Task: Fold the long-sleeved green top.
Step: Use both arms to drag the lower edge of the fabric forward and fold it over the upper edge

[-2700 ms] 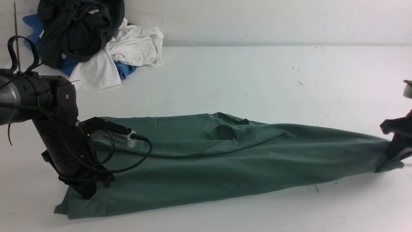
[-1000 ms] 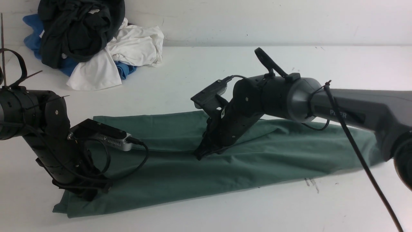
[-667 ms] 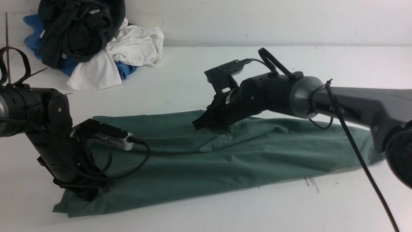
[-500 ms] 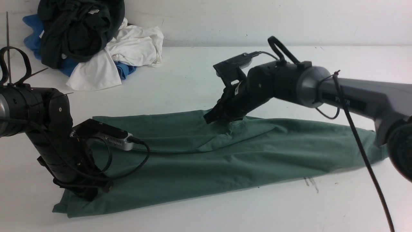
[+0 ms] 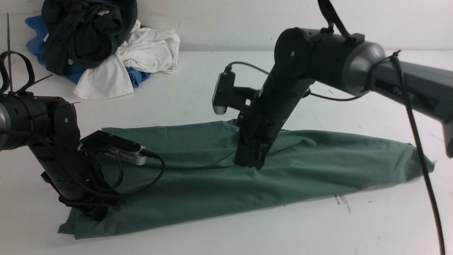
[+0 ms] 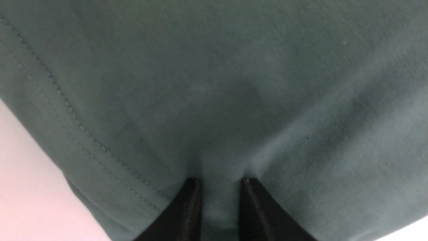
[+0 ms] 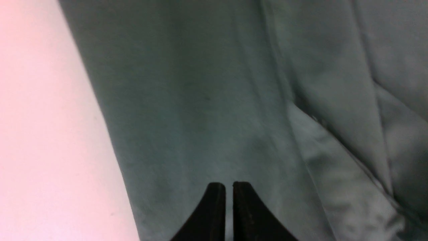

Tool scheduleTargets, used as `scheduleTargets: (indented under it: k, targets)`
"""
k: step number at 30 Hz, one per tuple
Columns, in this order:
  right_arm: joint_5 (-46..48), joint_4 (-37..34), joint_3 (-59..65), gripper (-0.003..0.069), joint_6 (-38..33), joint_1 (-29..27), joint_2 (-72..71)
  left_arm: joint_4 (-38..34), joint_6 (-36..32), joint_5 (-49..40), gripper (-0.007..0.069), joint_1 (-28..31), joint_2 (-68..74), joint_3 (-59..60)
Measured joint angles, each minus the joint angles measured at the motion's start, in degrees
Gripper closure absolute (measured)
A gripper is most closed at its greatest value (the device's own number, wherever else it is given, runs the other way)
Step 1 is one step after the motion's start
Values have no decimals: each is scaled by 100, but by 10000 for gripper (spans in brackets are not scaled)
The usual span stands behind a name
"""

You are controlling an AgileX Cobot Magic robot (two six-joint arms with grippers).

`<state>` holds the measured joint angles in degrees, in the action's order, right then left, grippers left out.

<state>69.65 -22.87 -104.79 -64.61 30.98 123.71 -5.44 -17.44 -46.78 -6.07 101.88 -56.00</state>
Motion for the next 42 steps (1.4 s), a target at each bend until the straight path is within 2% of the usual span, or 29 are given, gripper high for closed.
scheduleTargets:
  k: [3,4,5,6,7,9,12,16,22,30,35,42]
  targets:
    - [-175,-194,0,516,-604,17,108,0,0,0,470,0,0,0]
    - [-200,-193,0,516,-604,17,108,0,0,0,470,0,0,0]
    - [-455,-193,0,448,-784,32,137,0,0,0,470,0,0,0]
    - [-645,-158,0,411,-836,57,145,0,0,-5,470,0,0,0]
    - [-645,-146,0,404,-843,57,151,0,0,-5,470,0,0,0]
    - [-1161,75,0,339,-869,163,193,0,0,-5,470,0,0,0]
    - [-1492,258,0,311,-886,307,300,-18,5,-5,470,0,0,0]
    - [-1524,302,0,309,-891,435,560,-48,5,0,470,0,0,0]
    - [-1735,339,-5,365,-817,477,710,-56,5,0,470,0,0,0]
    - [-1991,629,-5,564,-477,482,734,-62,5,0,470,0,0,0]
    - [-2046,783,-5,645,-242,482,734,-62,5,0,470,0,0,0]
    - [-2296,858,-14,659,225,482,734,-62,5,0,470,0,0,0]
